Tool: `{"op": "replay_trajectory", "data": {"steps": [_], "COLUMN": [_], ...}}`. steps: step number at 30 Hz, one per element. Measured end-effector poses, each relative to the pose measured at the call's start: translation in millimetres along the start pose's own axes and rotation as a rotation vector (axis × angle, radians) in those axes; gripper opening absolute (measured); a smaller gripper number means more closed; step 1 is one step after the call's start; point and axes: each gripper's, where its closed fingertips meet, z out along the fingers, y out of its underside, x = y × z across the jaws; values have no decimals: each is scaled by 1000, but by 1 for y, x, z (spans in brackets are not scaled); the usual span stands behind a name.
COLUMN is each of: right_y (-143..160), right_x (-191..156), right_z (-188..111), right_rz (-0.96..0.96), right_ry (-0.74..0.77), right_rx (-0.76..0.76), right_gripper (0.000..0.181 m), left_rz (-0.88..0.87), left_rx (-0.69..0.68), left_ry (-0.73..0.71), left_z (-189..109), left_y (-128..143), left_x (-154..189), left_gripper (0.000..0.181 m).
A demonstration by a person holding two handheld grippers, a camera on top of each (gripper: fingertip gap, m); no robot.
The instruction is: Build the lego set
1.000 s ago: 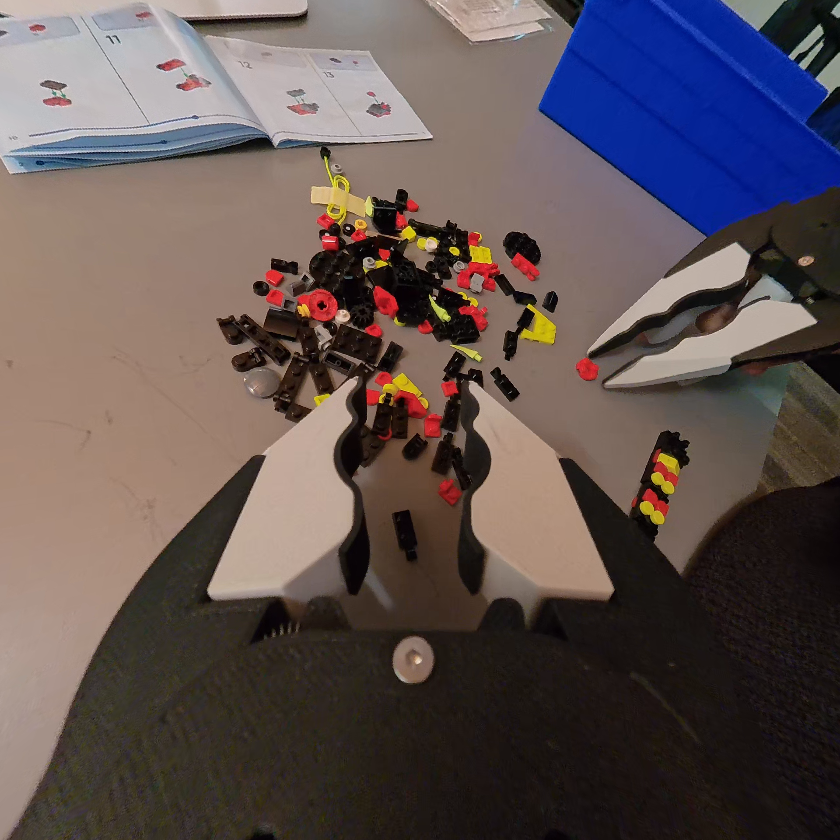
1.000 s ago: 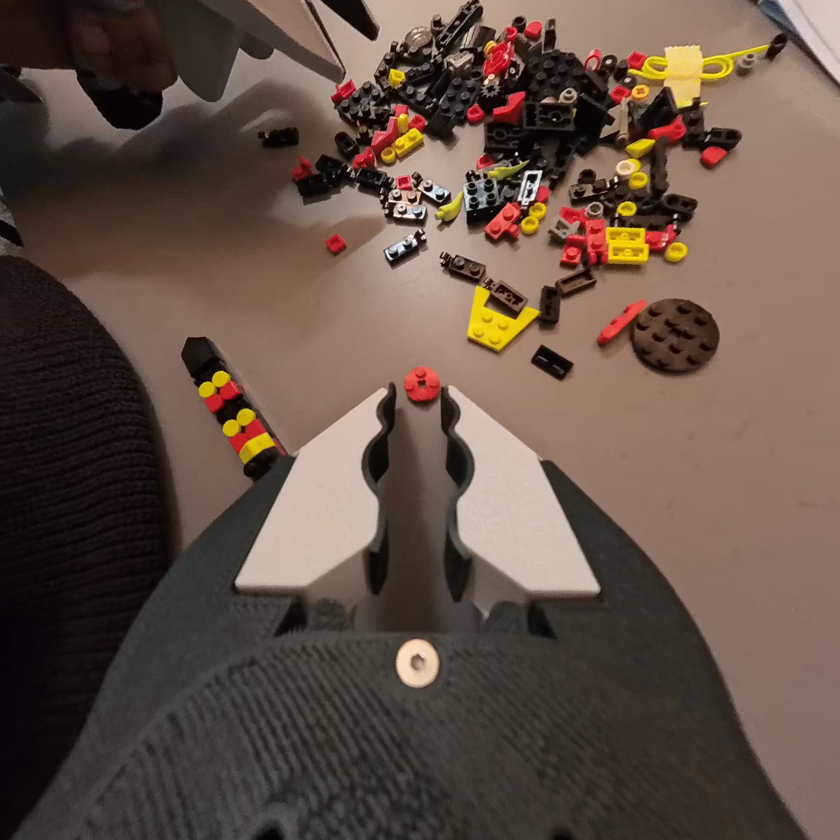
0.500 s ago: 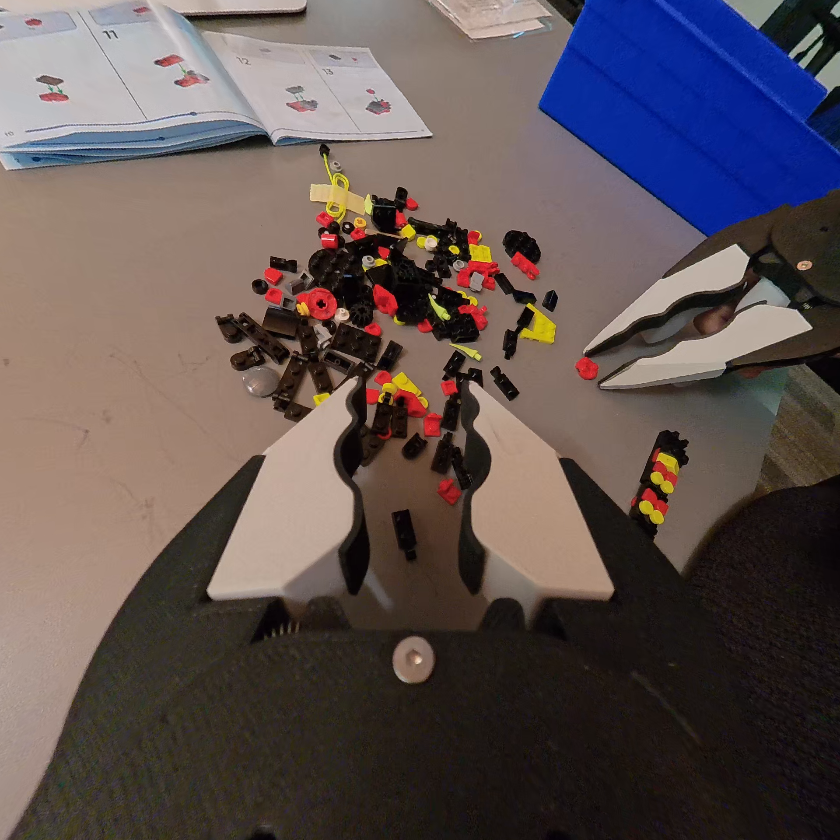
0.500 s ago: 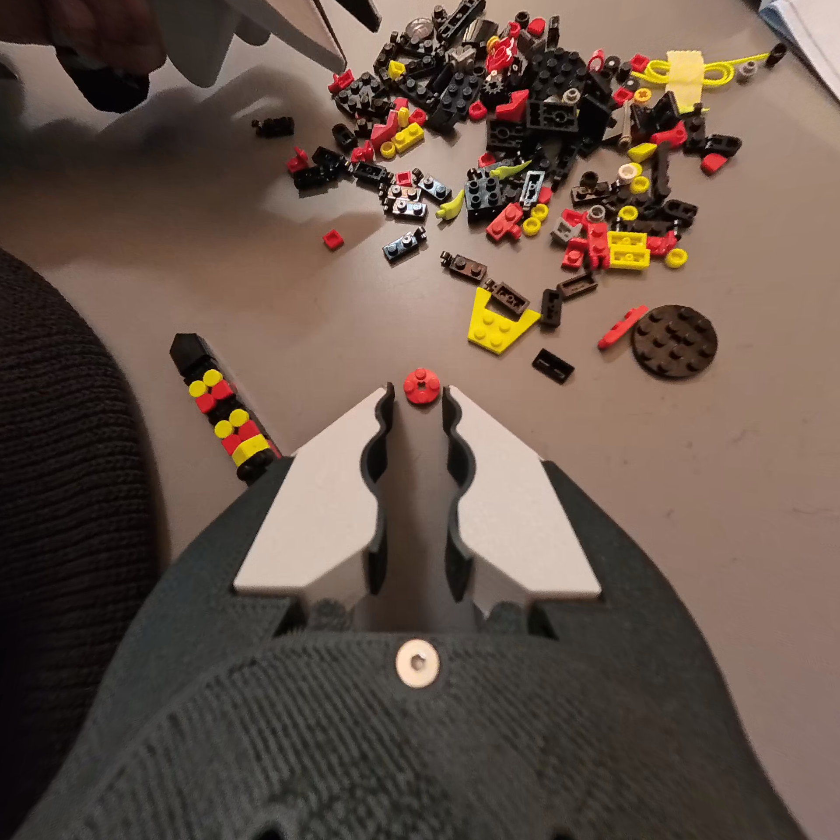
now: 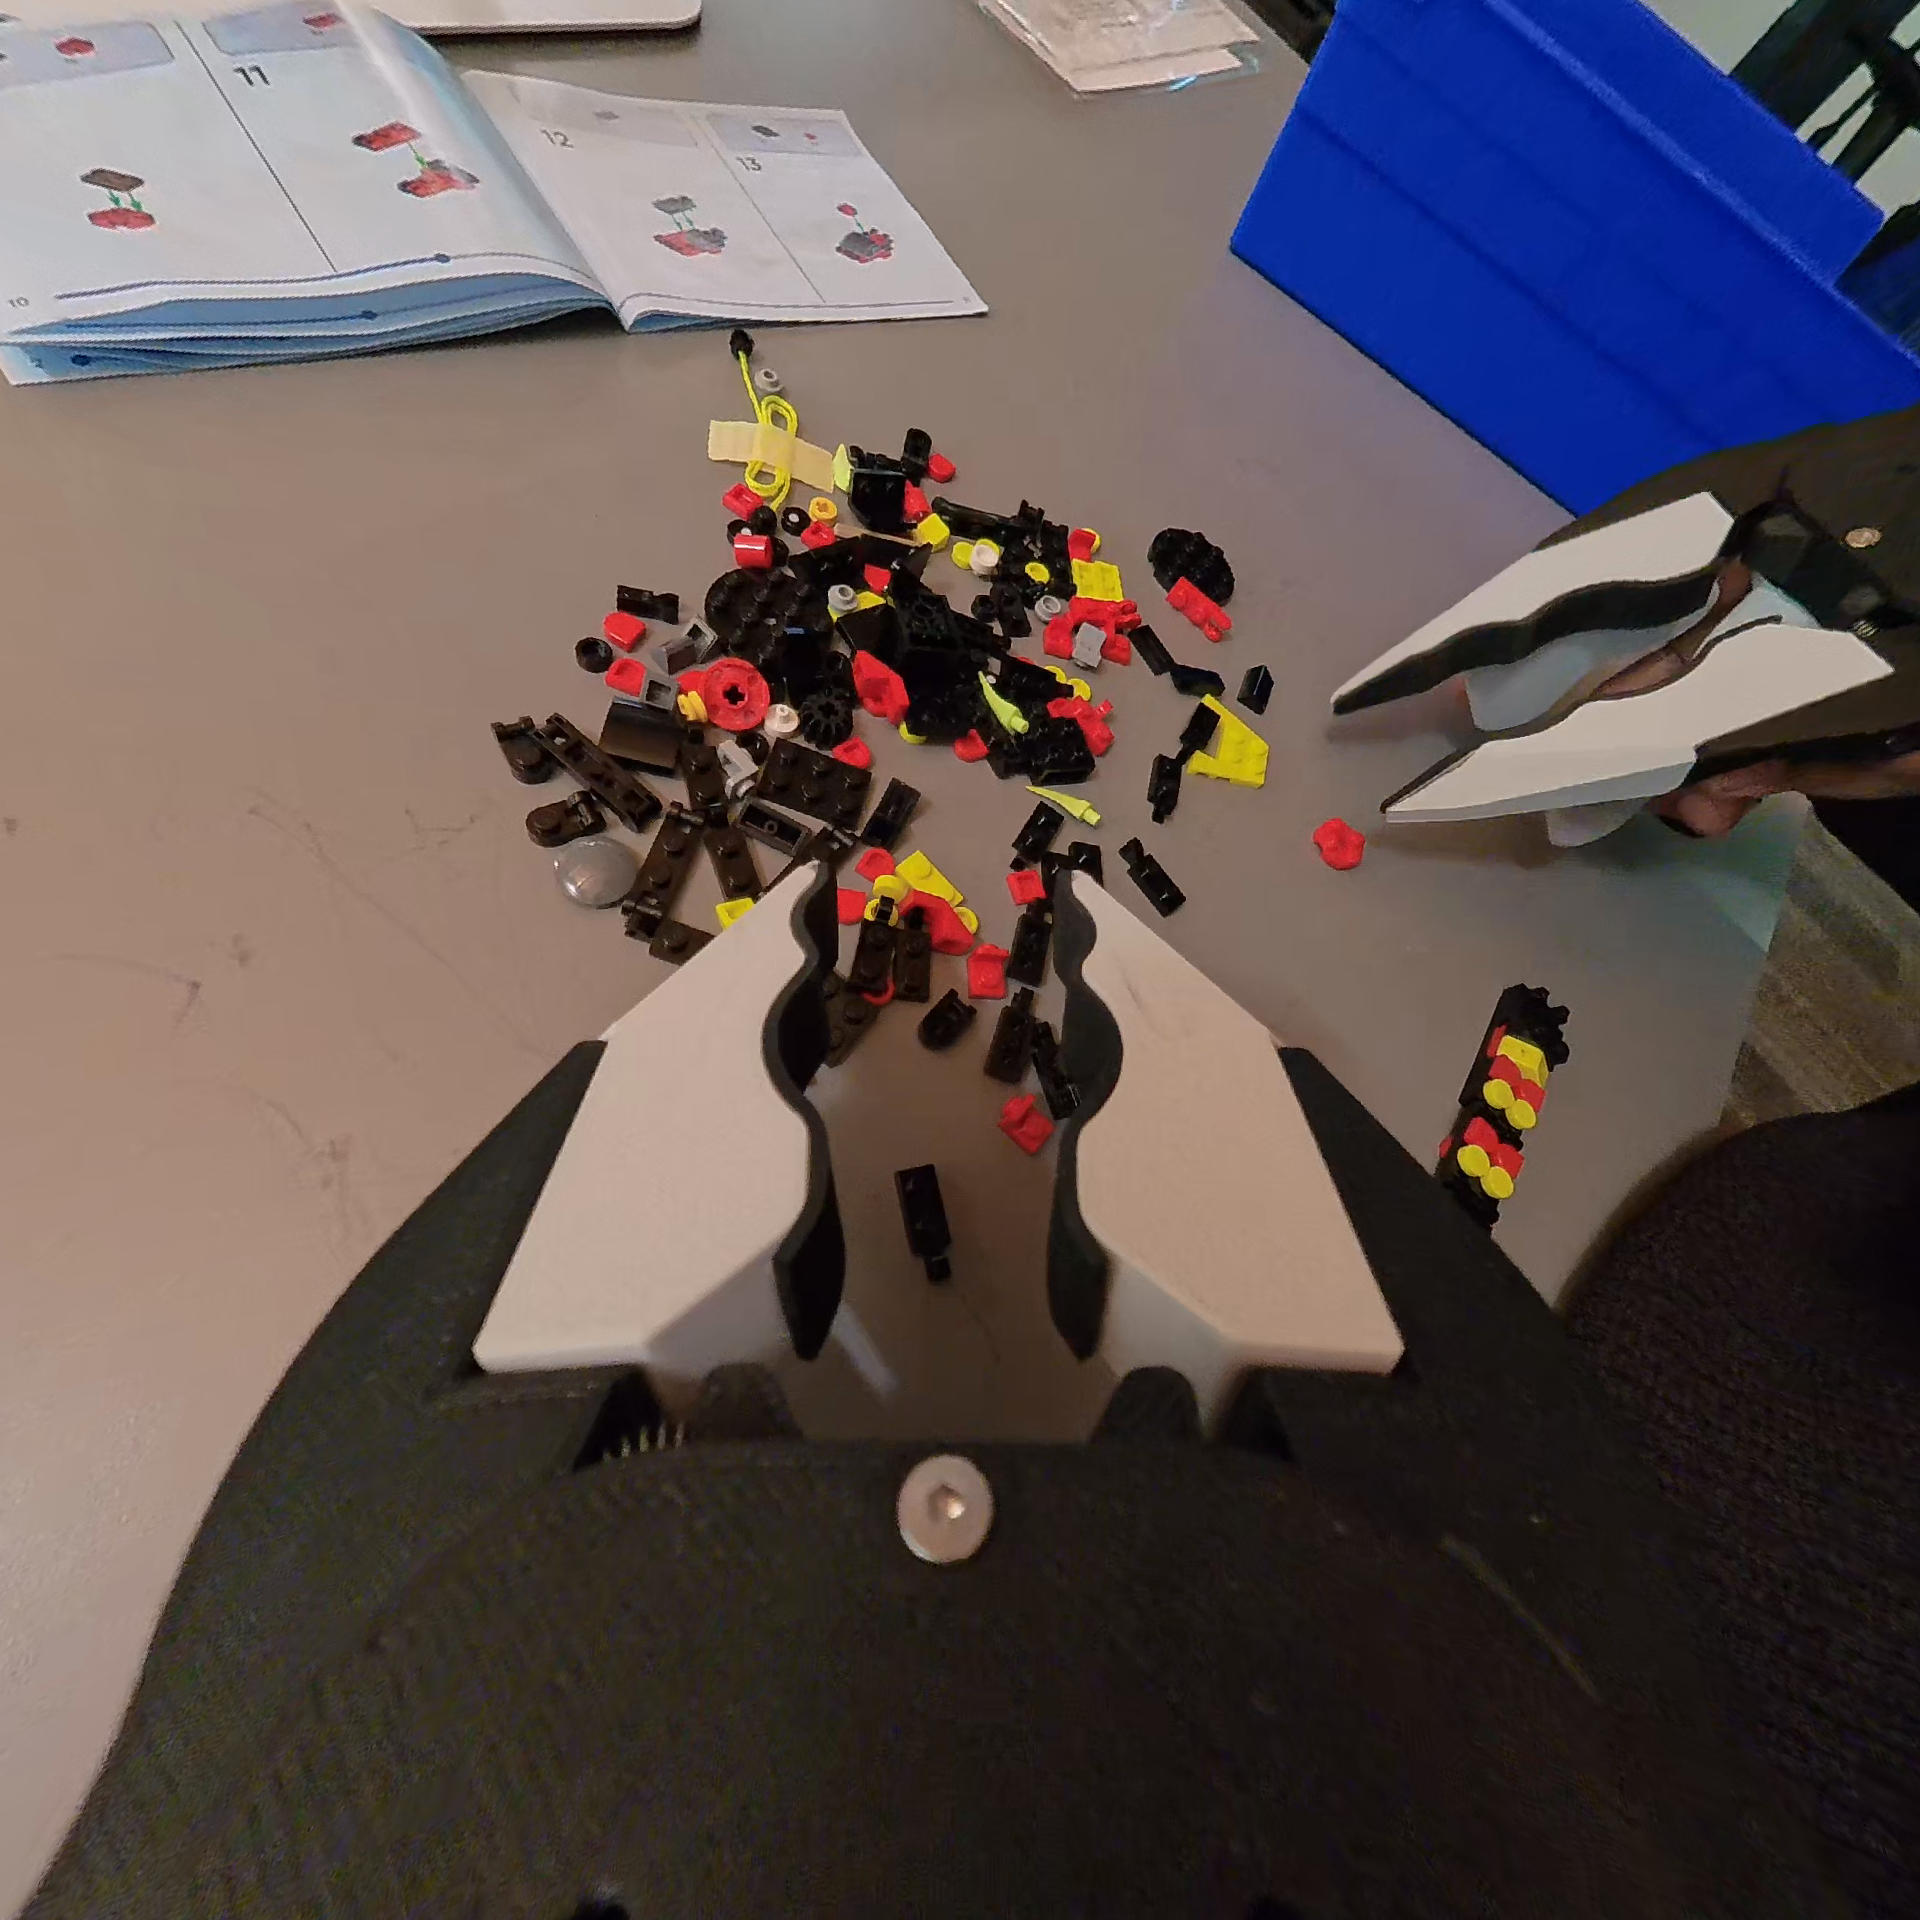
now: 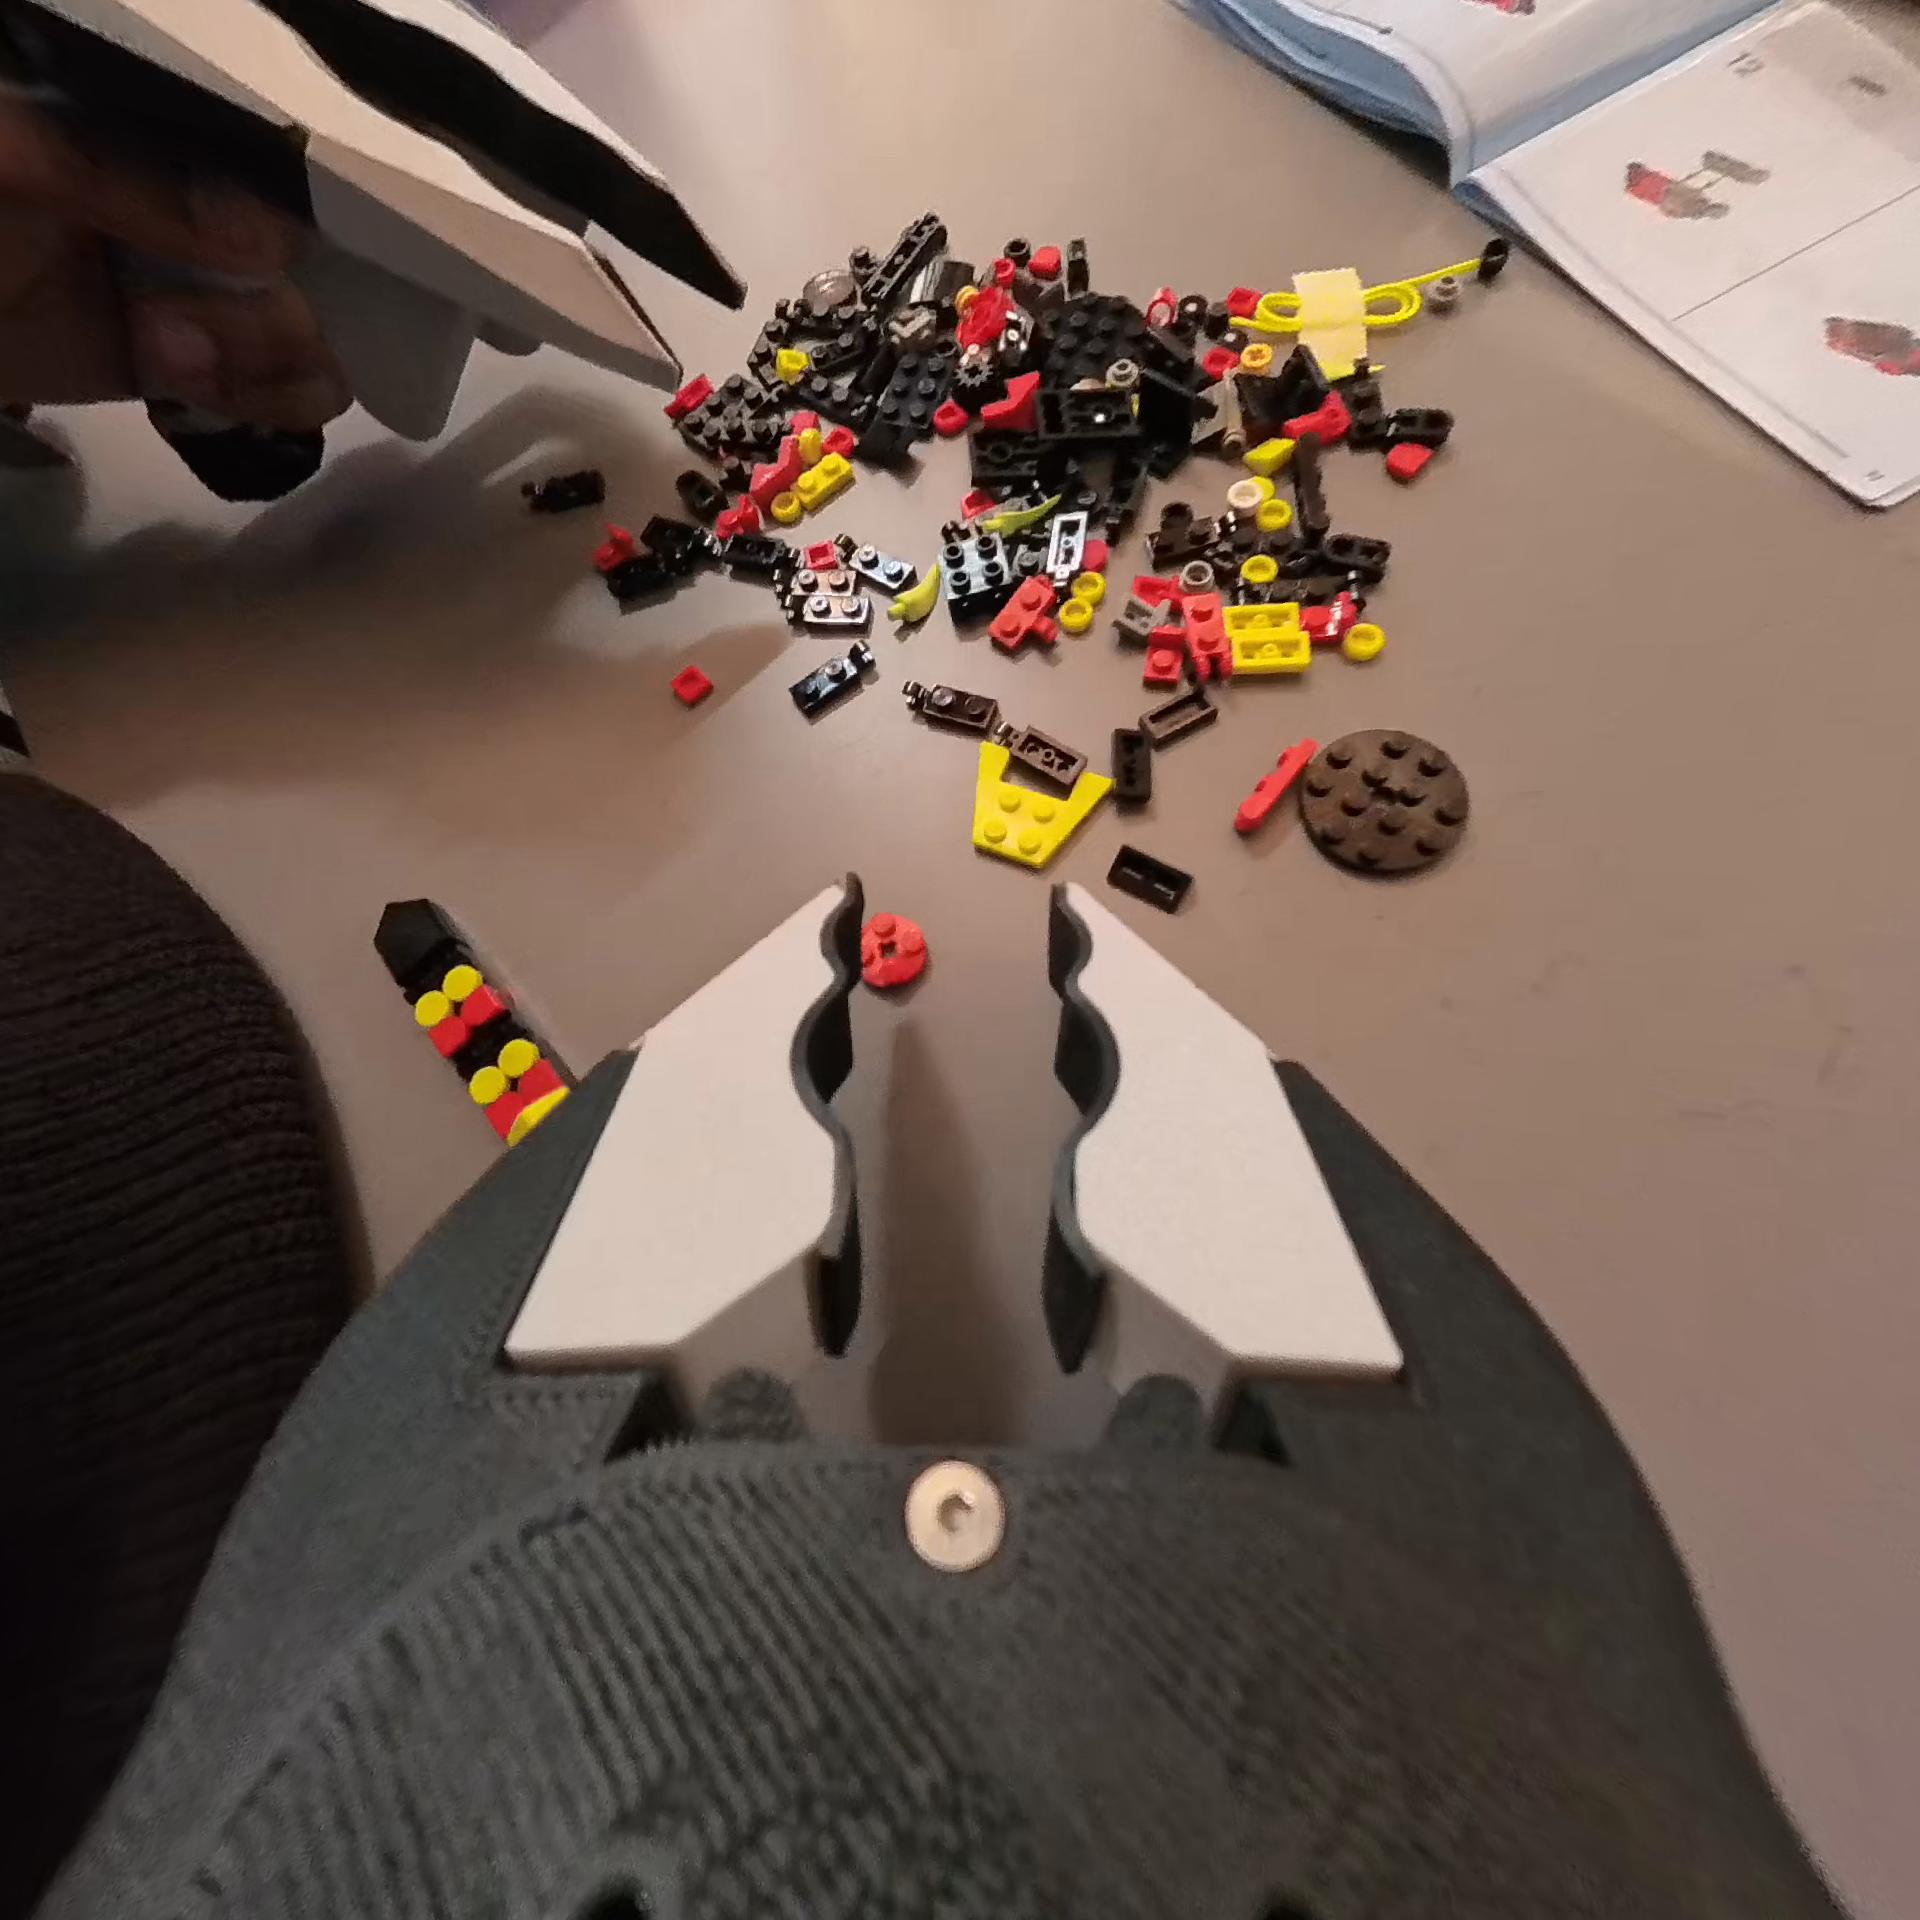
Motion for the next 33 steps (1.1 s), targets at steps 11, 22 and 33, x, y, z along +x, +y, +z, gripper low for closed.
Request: {"op": "replay_trajectory", "data": {"steps": [11,22,33], "right_y": [-13,-27,-32], "right_x": [27,40,49], "right_z": [-3,4,14], "right_rz": [154,57,43], "right_ry": [110,209,159], "right_rx": [83,94,76], "right_gripper": [59,10,15], "left_rz": [-8,-27,-26], "left_rx": [3,17,16], "left_ry": [-1,18,28], "left_z": [0,-3,-3], "left_y": [-1,-3,-3], "left_x": [-1,0,3], "left_gripper": [40,40,40]}}
